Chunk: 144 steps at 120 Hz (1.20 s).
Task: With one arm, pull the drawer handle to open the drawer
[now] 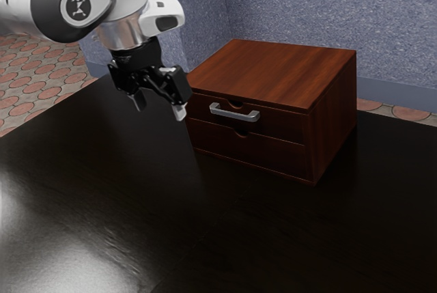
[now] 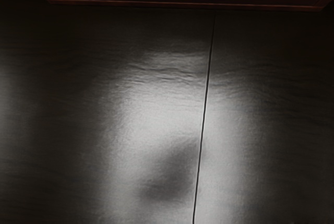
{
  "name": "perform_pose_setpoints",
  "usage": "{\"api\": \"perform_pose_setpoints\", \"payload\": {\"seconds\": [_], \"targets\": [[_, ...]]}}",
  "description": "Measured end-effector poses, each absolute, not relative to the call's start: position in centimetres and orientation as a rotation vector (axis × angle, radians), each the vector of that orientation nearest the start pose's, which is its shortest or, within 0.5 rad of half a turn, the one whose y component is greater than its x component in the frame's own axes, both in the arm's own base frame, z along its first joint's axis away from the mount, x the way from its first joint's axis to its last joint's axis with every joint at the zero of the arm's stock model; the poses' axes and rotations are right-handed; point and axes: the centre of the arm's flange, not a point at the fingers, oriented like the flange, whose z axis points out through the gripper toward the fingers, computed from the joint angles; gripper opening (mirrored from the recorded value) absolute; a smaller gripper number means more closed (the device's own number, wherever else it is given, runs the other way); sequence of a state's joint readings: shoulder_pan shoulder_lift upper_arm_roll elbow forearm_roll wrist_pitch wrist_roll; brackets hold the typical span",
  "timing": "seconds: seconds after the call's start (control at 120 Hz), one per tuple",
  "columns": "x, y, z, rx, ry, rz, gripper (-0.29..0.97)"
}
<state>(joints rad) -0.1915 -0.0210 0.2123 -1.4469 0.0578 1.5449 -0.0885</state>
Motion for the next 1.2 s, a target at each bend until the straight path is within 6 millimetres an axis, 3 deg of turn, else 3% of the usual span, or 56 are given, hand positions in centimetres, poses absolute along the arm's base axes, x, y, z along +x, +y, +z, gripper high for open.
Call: {"api": "perform_pose_setpoints", "payload": {"seconds": [0.15, 0.217, 0.308, 0.392, 0.592, 0.708, 0.775, 0.817, 0.858, 0.975, 1.017, 1.067, 1.2], "targets": [[54.4, 1.8, 69.2, -3.125, -0.183, -0.188, 0.68], [53.7, 2.3, 72.3, -3.128, -0.165, -0.282, 0.68], [51.5, 3.1, 79.9, -3.074, -0.033, -0.532, 0.68], [50.9, 1.6, 82.6, -2.997, 0.274, -0.638, 0.68], [50.7, -7.9, 83.6, -2.735, 1.059, -0.708, 0.68], [52.9, -11.6, 80.6, -2.632, 1.303, -0.619, 0.67], [53.9, -12.6, 79.6, -2.555, 1.42, -0.612, 0.66], [55.1, -12.0, 78.5, -2.52, 1.459, -0.596, 0.66], [56.5, -9.9, 77.4, -2.502, 1.457, -0.569, 0.65], [59.2, 1.4, 75.6, -2.48, 1.325, -0.479, 0.63], [59.6, 3.9, 74.8, -2.474, 1.327, -0.474, 0.62], [60.2, 4.6, 73.5, -2.45, 1.381, -0.481, 0.61], [62.4, 2.6, 70.8, -2.346, 1.574, -0.575, 0.57]]}}
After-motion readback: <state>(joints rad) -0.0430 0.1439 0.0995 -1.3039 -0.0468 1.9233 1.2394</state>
